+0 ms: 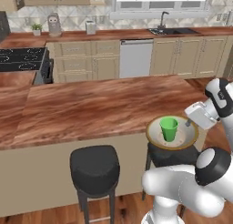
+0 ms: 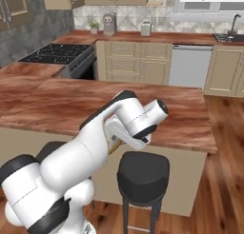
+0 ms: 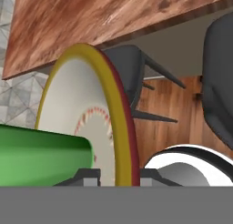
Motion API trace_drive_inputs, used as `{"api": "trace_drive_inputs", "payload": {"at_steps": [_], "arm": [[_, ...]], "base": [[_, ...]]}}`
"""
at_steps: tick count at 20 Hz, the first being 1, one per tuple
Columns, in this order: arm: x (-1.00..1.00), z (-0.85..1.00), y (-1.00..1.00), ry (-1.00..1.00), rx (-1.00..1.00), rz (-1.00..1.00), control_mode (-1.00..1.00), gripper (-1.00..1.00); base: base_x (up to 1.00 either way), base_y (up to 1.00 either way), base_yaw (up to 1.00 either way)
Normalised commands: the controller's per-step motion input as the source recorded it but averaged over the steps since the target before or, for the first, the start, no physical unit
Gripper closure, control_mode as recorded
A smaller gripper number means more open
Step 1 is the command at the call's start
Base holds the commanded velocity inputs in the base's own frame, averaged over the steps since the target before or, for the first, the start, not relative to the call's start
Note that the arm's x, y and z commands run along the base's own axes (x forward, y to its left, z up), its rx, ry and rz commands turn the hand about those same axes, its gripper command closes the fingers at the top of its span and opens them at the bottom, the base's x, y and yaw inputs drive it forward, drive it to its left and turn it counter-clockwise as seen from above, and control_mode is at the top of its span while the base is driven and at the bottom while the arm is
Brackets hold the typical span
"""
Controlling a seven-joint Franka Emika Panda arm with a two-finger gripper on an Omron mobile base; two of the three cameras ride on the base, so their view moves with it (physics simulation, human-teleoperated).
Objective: Place the cup inside the bowl on the dining table and move the bowl to any counter.
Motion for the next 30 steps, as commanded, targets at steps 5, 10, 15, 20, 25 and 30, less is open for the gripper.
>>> {"api": "trace_drive_inputs", "payload": {"at_steps": [5, 10, 15, 20, 25, 30], "arm": [[0.0, 0.0, 0.0, 0.0, 0.0, 0.0, 1.0, 1.0], [0.0, 0.0, 0.0, 0.0, 0.0, 0.0, 1.0, 1.0], [0.0, 0.0, 0.0, 0.0, 0.0, 0.0, 1.0, 1.0], [0.0, 0.0, 0.0, 0.0, 0.0, 0.0, 1.0, 1.0], [0.0, 0.0, 0.0, 0.0, 0.0, 0.0, 1.0, 1.0], [0.0, 0.0, 0.0, 0.0, 0.0, 0.0, 1.0, 1.0]], "base": [[0.0, -0.66, 0.0], [0.0, -0.71, 0.0], [0.0, -0.81, 0.0], [0.0, -0.79, 0.0], [0.02, -0.7, 0.0], [0.09, -0.67, 0.0]]}}
